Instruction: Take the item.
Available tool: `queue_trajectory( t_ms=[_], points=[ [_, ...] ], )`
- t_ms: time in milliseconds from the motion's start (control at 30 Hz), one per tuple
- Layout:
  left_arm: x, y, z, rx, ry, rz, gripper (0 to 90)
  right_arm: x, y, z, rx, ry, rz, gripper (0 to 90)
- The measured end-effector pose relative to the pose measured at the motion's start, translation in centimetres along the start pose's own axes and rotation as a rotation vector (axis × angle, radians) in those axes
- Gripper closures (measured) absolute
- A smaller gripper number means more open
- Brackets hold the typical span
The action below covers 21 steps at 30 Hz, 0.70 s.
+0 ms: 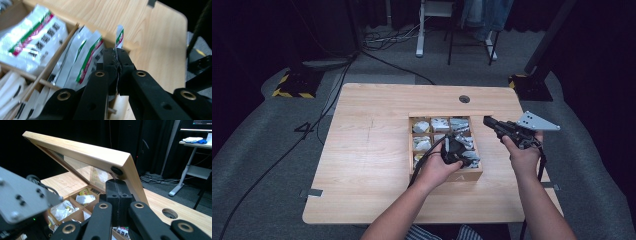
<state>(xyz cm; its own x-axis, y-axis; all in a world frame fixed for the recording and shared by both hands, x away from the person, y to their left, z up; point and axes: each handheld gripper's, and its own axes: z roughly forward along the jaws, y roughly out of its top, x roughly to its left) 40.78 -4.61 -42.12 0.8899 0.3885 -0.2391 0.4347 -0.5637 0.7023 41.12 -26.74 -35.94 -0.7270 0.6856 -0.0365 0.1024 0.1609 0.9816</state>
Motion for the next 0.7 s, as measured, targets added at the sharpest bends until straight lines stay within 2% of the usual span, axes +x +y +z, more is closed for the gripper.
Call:
queue_trajectory(
  t_ms=[67, 200, 433, 700],
  points=[
    [-0.3, 0.5, -0.5, 0.004, 0.016, 0.026, 88.4, 0.0, 0.0, 0.0, 0.000, 0.001, 0.001, 90.0],
    [-0.5, 1.0, -1.0, -0.018, 0.022, 0.040, 88.7, 0.0, 0.0, 0.0, 0.002, 0.002, 0.000, 90.0],
    [-0.9, 1.7, -2.9, -0.070, 0.042, 0.045, 88.9, 0.0, 0.0, 0.0, 0.001, -0.001, 0.001, 90.0],
    [-1.0, 1.9, -4.4, -0.099, 0.048, 0.050, 88.8, 0.0, 0.0, 0.0, 0.001, 0.000, 0.001, 90.0]
  ],
)
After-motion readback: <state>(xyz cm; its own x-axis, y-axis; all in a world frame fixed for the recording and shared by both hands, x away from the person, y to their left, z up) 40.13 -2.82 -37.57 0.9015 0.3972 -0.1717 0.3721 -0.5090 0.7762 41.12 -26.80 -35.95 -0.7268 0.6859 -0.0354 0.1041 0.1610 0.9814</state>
